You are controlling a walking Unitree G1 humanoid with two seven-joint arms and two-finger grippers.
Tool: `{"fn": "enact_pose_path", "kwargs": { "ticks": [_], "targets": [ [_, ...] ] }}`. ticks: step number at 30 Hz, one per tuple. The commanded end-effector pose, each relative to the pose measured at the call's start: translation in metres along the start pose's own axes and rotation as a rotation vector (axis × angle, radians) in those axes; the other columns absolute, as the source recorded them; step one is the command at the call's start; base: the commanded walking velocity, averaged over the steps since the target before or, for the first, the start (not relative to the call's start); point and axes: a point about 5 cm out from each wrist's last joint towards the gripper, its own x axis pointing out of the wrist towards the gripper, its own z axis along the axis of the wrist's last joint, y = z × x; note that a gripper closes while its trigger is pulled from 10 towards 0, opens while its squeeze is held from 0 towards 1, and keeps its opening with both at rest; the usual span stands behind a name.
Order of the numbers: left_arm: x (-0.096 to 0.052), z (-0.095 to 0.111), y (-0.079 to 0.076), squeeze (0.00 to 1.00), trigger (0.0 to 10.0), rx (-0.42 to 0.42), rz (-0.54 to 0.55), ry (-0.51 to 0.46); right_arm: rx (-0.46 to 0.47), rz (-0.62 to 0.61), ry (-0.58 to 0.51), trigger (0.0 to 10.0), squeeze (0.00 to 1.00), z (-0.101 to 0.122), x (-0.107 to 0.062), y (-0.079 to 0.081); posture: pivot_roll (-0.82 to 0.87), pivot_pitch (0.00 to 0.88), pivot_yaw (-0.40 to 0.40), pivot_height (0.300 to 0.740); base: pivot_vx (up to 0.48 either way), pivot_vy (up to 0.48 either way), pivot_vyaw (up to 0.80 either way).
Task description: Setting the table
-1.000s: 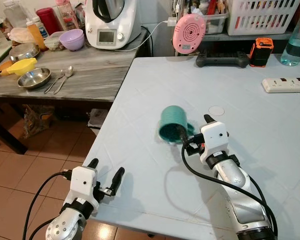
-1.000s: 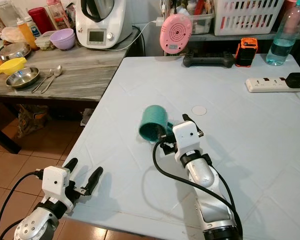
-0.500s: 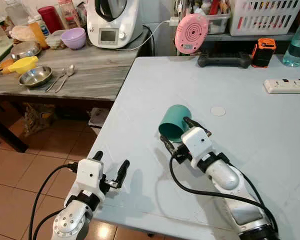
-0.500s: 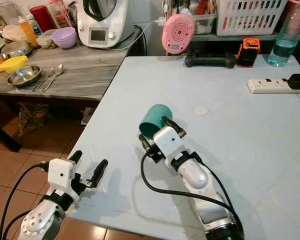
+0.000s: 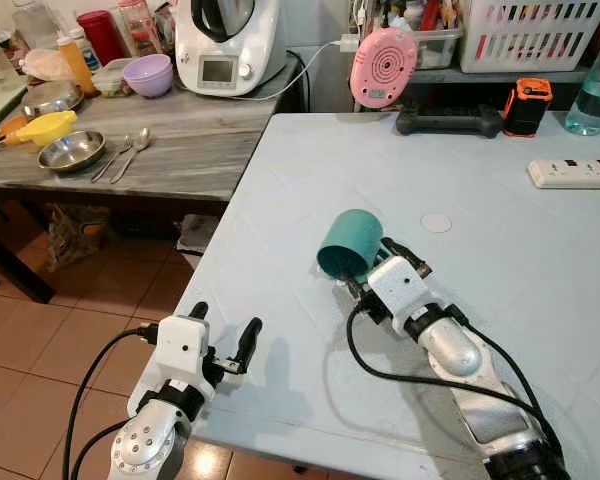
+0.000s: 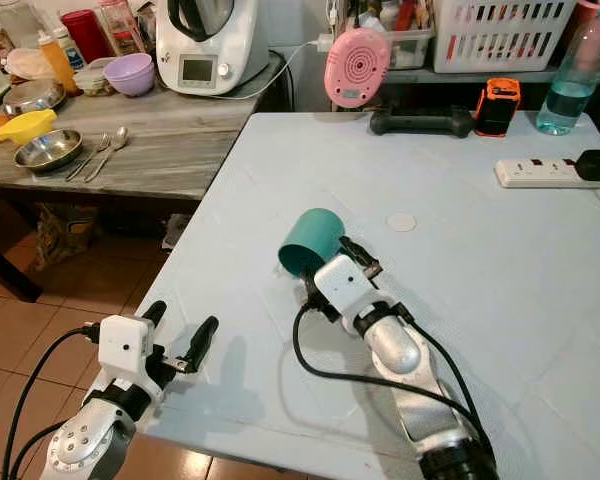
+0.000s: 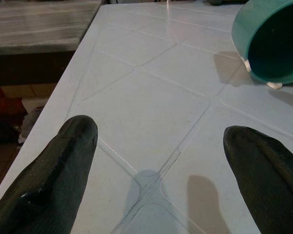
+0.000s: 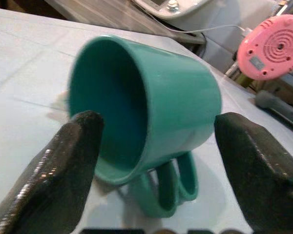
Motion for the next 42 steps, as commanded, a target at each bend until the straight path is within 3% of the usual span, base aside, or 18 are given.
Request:
{"fn": "enact_pose_path", "kwargs": {
  "ticks": [1, 2, 13, 30, 34, 36, 42],
  "targets": [
    [-0.001, 0.003, 0.004, 0.00, 10.0, 0.002, 0.021, -0.002, 0.005, -0.022, 0.001, 0.7, 0.00, 0.001, 0.005, 0.000, -0.14, 0.056, 0.112, 0.740, 0.000, 0.000, 0.00],
    [-0.001, 0.003, 0.004, 0.00, 10.0, 0.003, 0.021, -0.001, 0.010, -0.026, 0.002, 0.0, 0.00, 0.001, 0.006, 0.000, -0.14, 0.056, 0.112, 0.740, 0.000, 0.000, 0.00],
    [-0.002, -0.004, 0.011, 0.00, 10.0, 0.003, 0.028, 0.014, 0.051, -0.090, -0.003, 0.0, 0.00, 0.007, 0.029, 0.000, -0.13, 0.059, 0.121, 0.740, 0.000, 0.000, 0.00],
    [-0.002, 0.002, 0.011, 0.00, 10.0, 0.007, 0.011, -0.004, 0.166, -0.156, 0.044, 0.0, 0.00, 0.002, 0.030, -0.013, -0.13, 0.057, 0.121, 0.740, 0.000, 0.000, 0.00],
    [-0.001, 0.006, 0.005, 0.00, 10.0, -0.040, -0.057, -0.034, 0.193, -0.171, 0.062, 0.0, 0.00, -0.001, 0.029, -0.016, -0.14, 0.055, 0.121, 0.740, 0.000, 0.000, 0.00],
    [-0.002, 0.009, -0.003, 0.00, 10.0, -0.114, -0.134, -0.040, 0.200, -0.173, 0.065, 0.0, 0.00, -0.002, 0.030, -0.017, -0.14, 0.054, 0.120, 0.740, 0.000, 0.000, 0.00],
    [-0.004, 0.015, -0.017, 0.00, 10.0, -0.125, -0.289, -0.020, 0.207, -0.172, 0.067, 0.0, 0.00, 0.000, 0.032, -0.017, -0.14, 0.050, 0.117, 0.740, 0.000, 0.000, 0.00]
  ]
}}
